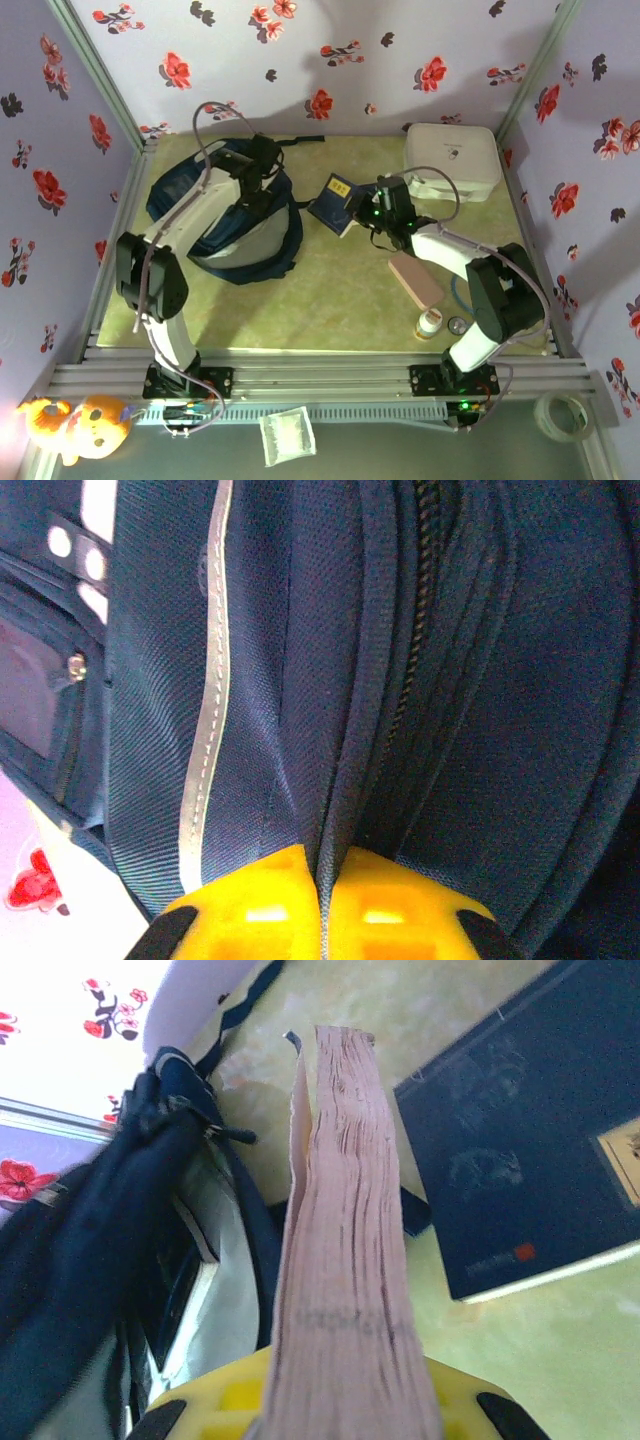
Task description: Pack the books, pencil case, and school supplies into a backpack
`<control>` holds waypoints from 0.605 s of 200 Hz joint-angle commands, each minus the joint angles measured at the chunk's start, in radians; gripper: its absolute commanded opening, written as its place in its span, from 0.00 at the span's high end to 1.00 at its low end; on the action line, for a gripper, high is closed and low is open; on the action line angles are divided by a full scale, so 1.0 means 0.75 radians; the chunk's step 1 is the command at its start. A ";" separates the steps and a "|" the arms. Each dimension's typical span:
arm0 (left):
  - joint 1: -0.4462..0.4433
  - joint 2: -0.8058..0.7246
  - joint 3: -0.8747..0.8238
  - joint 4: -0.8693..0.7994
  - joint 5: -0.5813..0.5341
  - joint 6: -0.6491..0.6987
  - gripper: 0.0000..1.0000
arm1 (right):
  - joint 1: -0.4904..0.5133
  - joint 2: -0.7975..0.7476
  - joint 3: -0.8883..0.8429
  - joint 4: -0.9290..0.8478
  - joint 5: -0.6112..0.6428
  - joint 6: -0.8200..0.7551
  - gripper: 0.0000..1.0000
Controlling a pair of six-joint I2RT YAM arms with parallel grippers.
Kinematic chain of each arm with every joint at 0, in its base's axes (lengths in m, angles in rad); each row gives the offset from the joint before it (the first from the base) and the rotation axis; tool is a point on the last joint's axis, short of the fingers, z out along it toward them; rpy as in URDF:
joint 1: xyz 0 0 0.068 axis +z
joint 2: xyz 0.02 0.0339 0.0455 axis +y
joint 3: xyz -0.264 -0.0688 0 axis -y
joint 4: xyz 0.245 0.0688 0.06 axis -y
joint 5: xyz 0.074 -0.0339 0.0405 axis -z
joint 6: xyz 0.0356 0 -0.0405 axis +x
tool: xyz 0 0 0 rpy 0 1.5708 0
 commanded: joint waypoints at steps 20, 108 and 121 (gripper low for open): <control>-0.008 -0.145 0.084 0.160 0.016 -0.142 1.00 | -0.014 -0.146 -0.119 0.263 -0.122 0.051 0.90; -0.011 -0.151 0.093 0.259 0.080 -0.245 1.00 | -0.015 -0.303 -0.178 0.218 -0.116 0.003 0.89; -0.011 -0.151 0.087 0.255 0.090 -0.252 1.00 | -0.011 -0.251 -0.153 0.245 -0.194 0.019 0.89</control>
